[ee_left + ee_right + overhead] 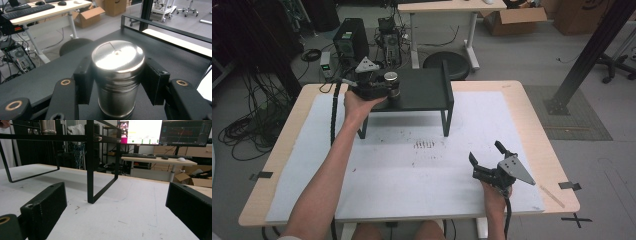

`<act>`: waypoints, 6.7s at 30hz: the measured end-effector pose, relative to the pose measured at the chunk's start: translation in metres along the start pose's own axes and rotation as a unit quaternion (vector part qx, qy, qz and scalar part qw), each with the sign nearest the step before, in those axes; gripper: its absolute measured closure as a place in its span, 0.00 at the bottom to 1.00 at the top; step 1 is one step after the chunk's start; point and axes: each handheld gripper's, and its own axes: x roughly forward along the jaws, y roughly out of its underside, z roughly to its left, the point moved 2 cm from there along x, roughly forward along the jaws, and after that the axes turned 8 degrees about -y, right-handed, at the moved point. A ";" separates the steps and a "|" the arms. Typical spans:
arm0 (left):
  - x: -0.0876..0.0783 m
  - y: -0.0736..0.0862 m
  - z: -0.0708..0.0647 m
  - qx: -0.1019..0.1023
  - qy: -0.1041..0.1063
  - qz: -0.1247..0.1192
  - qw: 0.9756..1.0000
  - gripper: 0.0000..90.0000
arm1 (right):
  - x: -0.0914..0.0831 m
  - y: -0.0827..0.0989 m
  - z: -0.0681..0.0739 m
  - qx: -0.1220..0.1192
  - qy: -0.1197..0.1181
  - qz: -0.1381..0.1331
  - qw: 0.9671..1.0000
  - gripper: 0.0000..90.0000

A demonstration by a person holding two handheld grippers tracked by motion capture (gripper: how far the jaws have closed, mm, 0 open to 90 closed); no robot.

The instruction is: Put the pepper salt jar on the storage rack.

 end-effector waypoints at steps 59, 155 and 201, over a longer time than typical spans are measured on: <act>-0.008 -0.005 -0.007 0.004 -0.017 0.022 1.000 0.00 | 0.000 0.000 0.000 0.001 0.000 0.002 1.000 0.03; -0.188 0.212 0.036 -0.068 -0.092 -0.048 0.992 0.01 | 0.001 0.000 0.001 -0.003 -0.001 0.006 1.000 0.03; -0.206 0.254 0.035 -0.084 -0.116 -0.127 0.982 0.02 | 0.001 0.000 0.001 -0.006 0.000 0.004 1.000 0.04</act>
